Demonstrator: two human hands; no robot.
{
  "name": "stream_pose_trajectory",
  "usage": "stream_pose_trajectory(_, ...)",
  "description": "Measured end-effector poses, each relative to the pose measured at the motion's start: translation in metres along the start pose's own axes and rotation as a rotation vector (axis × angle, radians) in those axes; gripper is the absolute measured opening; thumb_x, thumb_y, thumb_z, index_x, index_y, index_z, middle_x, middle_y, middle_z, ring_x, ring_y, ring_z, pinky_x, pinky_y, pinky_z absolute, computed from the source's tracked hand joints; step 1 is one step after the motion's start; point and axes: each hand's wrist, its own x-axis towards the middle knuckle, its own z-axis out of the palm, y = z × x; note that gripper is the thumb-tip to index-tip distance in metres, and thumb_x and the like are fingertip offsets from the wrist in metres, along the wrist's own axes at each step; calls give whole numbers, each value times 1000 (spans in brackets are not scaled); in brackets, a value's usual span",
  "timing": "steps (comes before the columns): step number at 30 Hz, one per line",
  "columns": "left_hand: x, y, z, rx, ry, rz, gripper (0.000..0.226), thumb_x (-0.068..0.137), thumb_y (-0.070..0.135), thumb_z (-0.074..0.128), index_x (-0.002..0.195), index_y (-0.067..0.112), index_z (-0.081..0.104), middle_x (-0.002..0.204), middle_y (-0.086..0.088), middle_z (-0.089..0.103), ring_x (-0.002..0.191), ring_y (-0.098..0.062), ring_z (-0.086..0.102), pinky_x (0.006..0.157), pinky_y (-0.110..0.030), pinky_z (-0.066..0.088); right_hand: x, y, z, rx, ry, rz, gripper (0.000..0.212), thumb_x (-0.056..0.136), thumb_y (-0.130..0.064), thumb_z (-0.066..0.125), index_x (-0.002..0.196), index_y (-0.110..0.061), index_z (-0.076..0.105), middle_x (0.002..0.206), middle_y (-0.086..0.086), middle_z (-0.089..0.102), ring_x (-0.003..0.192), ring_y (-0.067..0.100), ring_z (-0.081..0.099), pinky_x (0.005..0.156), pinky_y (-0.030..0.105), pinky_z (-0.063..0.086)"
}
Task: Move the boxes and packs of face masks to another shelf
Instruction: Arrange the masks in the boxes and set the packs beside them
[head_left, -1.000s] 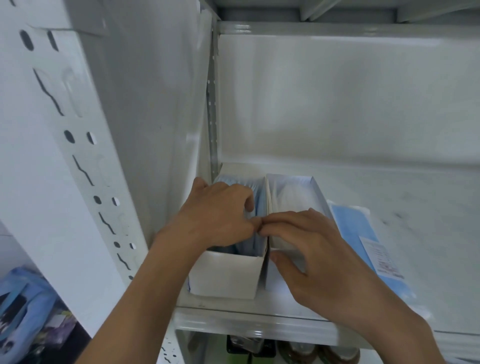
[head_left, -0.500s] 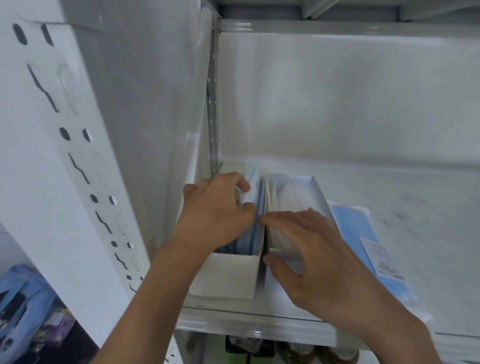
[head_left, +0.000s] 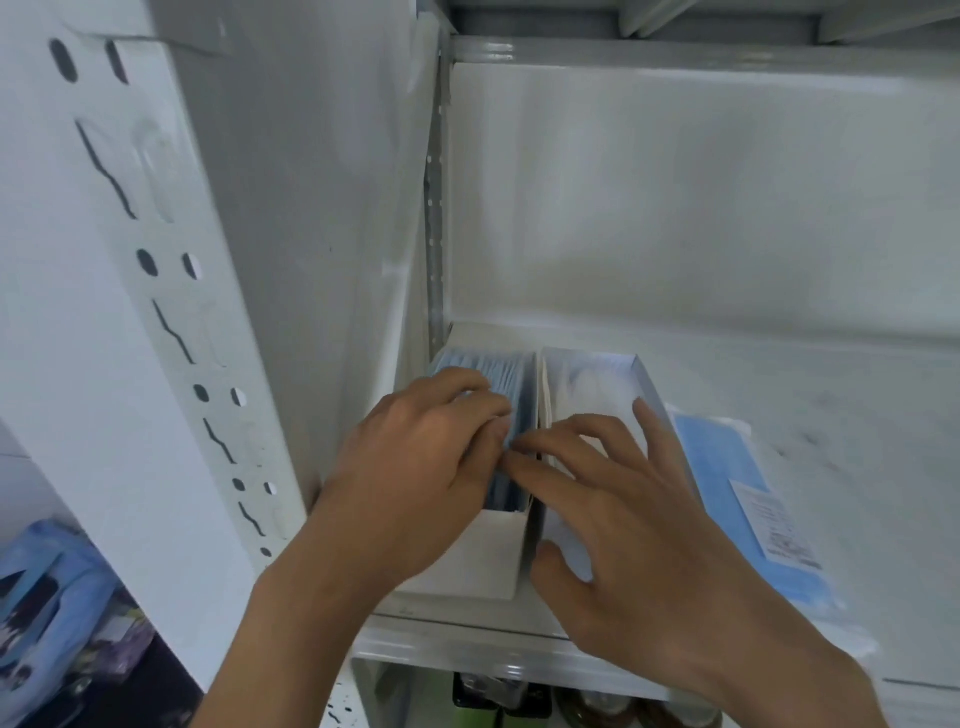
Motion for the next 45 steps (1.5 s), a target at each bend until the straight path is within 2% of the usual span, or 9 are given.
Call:
stream_pose_trajectory(4,-8,-1,2,-17,-57,-11,33,107,34,36,105,26,68,115,9,65,102,-12,62,87,-32,54,2,5,-1,220,10,-32,53,80,-34,32,127,-40,58,123,-31,55,128,-6,36,124,42,6)
stream_pose_trajectory(9,-11,1,1,123,-197,-90,62,101,61,12,144,36,49,160,8,38,143,-12,38,113,-29,32,-4,21,-12,257,288,154,46,87,-33,41,127,-29,64,118,-13,66,113,7,57,98,27,42)
stream_pose_trajectory(14,-11,3,3,200,-290,-77,83,88,80,-7,152,45,32,167,11,24,154,-10,14,124,-31,6,-9,22,-13,-116,-111,313,102,78,-80,-20,140,-35,47,154,-8,42,150,14,21,124,35,5)
stream_pose_trajectory(16,-10,3,3,212,-319,-73,91,81,85,-16,154,48,23,169,12,18,155,-10,10,127,-37,9,-7,15,-6,-65,-136,316,106,73,-87,-19,154,-36,27,165,-10,21,154,10,4,122,32,-10)
stream_pose_trajectory(20,-10,3,4,214,-334,-25,100,71,86,-26,155,52,17,169,11,15,156,-13,10,124,-37,7,-8,11,-1,-24,-147,251,93,78,-89,-10,156,-43,10,166,-17,14,153,9,9,124,32,-5)
stream_pose_trajectory(24,-11,2,3,205,-325,-11,86,82,84,-14,155,52,20,169,12,17,155,-12,12,122,-32,7,-11,16,-9,189,-32,189,78,85,-88,8,153,-51,15,157,-33,23,139,-23,9,119,14,2)
stream_pose_trajectory(28,-11,1,4,203,-310,-22,79,89,82,-3,153,49,29,167,13,25,154,-11,18,123,-36,12,-11,29,-22,190,198,208,42,104,-49,30,127,-29,59,108,-16,68,110,5,58,117,17,16)
stream_pose_trajectory(37,-13,0,6,192,-282,-29,82,88,83,-5,152,49,33,162,17,33,152,-8,23,125,-36,14,-2,20,-35,-266,-247,466,27,97,-31,24,87,-21,47,104,-9,58,143,24,31,121,59,-2)
stream_pose_trajectory(45,-14,-1,7,205,-248,-15,82,89,83,-2,150,46,39,159,17,39,149,-9,30,123,-35,15,24,-4,-29,-477,-354,506,29,101,-30,24,96,-16,49,105,5,54,142,43,29,113,71,-11)
